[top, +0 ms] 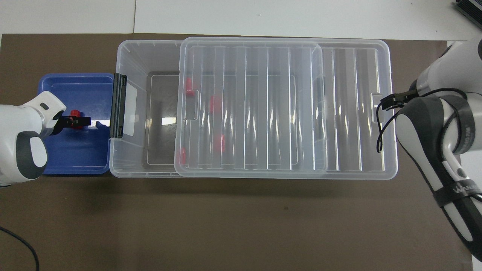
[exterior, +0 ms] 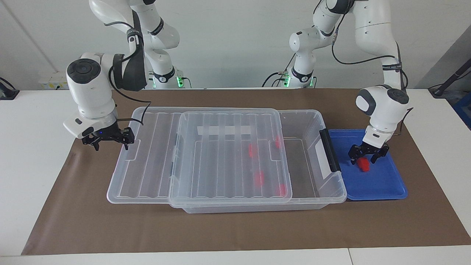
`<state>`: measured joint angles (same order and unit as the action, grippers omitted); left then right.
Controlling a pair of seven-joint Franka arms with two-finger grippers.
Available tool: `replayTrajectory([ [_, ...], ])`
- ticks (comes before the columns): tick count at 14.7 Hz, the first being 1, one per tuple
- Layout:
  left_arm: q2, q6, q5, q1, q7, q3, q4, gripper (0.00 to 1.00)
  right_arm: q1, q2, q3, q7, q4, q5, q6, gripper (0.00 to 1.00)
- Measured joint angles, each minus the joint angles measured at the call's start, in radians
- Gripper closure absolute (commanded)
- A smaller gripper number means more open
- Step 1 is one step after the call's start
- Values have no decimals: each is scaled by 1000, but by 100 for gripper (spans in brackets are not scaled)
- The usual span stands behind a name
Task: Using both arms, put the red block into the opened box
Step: 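Pull the clear lid toward the right gripper while the left gripper grasps the block, then lift the red block with the left gripper while the right gripper draws back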
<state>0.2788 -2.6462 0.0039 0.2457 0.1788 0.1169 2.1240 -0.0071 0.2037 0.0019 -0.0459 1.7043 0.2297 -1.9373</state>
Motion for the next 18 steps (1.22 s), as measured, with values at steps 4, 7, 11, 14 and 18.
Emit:
replayTrajectory([
  [4, 9, -16, 0, -1, 0, 0, 0, 53, -2, 0, 0, -1, -1, 17, 14, 0],
  [7, 16, -28, 0, -1, 0, 0, 0, 92, -5, -1, 0, -1, -1, 31, 22, 0],
  [11, 16, -11, 0, -1, 0, -1, -15, 100, -10, -3, 0, -1, -1, 57, 36, 0],
  [14, 15, 163, 0, -1, 0, 0, -113, 100, -19, -7, 0, -8, -1, 62, 45, 0],
  [18, -34, 588, 0, -2, -6, 6, -347, 100, -36, -14, -1, -42, -1, 66, 49, 0],
])
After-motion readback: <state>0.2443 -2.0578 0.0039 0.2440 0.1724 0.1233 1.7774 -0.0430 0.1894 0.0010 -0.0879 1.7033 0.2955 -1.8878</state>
